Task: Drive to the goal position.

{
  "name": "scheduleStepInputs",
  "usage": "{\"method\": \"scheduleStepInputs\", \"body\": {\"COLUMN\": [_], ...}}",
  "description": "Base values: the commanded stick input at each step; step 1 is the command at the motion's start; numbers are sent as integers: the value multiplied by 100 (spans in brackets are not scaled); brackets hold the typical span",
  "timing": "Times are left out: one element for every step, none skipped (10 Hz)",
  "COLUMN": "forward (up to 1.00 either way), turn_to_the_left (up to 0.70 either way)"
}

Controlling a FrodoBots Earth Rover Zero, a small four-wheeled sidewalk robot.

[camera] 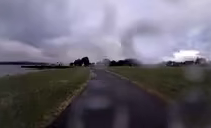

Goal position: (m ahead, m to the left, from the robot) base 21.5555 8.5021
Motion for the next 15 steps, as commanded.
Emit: {"method": "scheduleStepInputs", "body": {"forward": [70,70,70,70,70,70,70,70,70,70,70,70,70,70,70], "turn_to_the_left": [0,0,0,0,0,0,0,0,0,0,0,0,0,0,0]}}
